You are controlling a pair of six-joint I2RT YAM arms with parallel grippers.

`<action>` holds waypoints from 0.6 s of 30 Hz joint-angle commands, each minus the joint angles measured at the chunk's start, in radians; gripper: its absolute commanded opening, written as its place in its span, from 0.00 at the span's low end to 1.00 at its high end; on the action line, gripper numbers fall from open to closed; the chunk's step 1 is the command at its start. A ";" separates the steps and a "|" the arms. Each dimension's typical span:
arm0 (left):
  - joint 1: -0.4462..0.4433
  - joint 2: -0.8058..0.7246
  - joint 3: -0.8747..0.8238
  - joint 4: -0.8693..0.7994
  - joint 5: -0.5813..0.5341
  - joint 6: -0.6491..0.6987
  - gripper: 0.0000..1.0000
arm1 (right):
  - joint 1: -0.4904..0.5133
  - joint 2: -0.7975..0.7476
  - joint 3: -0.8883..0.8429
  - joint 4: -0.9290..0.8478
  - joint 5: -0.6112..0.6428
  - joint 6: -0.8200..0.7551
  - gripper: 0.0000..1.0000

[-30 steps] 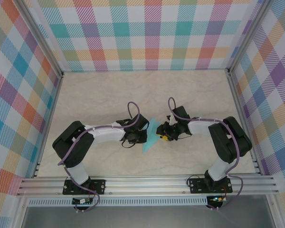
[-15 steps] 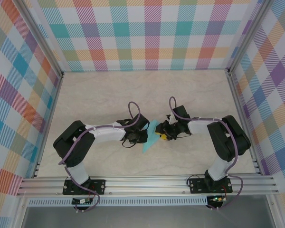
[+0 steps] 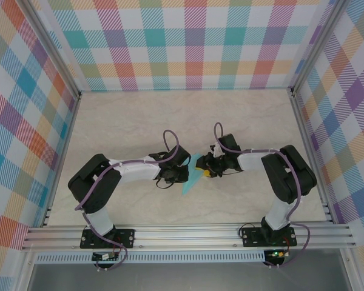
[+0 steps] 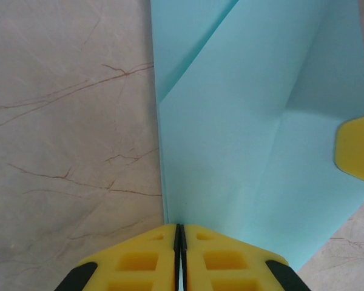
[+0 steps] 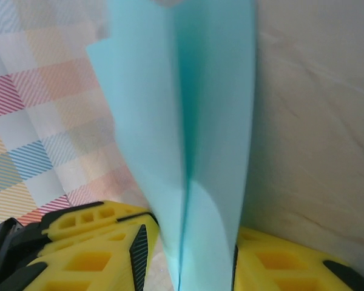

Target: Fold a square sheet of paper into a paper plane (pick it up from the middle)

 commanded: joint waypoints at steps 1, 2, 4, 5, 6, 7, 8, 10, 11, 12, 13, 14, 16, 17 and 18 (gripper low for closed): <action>0.016 -0.029 -0.017 0.025 -0.008 -0.018 0.11 | 0.030 0.022 0.033 0.071 -0.008 -0.005 0.39; 0.016 -0.030 -0.020 0.030 -0.007 -0.022 0.11 | 0.032 0.025 0.044 0.052 0.001 -0.012 0.39; 0.016 -0.027 -0.021 0.039 -0.002 -0.028 0.11 | 0.033 0.043 0.059 0.050 -0.007 -0.021 0.39; 0.016 -0.027 -0.023 0.045 0.000 -0.029 0.11 | 0.035 0.052 0.065 0.052 -0.012 -0.018 0.38; 0.016 -0.026 -0.023 0.046 -0.001 -0.031 0.11 | 0.035 0.058 0.069 0.048 -0.007 -0.017 0.37; 0.017 -0.027 -0.022 0.046 -0.003 -0.033 0.11 | 0.035 0.064 0.072 0.044 0.000 -0.017 0.36; 0.016 -0.028 -0.025 0.048 -0.003 -0.035 0.11 | 0.035 0.069 0.074 0.042 0.007 -0.017 0.35; 0.018 -0.031 -0.030 0.053 -0.001 -0.041 0.11 | 0.036 0.081 0.078 0.042 0.010 -0.018 0.35; 0.018 -0.034 -0.032 0.054 -0.001 -0.042 0.11 | 0.036 0.088 0.080 0.044 0.010 -0.018 0.34; 0.018 -0.039 -0.034 0.058 0.000 -0.047 0.11 | 0.036 0.091 0.083 0.044 0.008 -0.020 0.31; 0.017 -0.042 -0.038 0.061 0.000 -0.051 0.11 | 0.036 0.094 0.086 0.041 0.005 -0.024 0.28; 0.017 -0.048 -0.042 0.066 0.001 -0.053 0.11 | 0.036 0.096 0.090 0.039 0.001 -0.031 0.24; 0.018 -0.060 -0.046 0.074 0.004 -0.055 0.12 | 0.037 0.092 0.098 0.021 0.002 -0.050 0.19; 0.018 -0.067 -0.047 0.076 0.004 -0.056 0.12 | 0.036 0.088 0.105 0.010 -0.002 -0.061 0.17; 0.017 -0.079 -0.051 0.083 0.004 -0.059 0.12 | 0.036 0.084 0.112 -0.005 -0.003 -0.072 0.15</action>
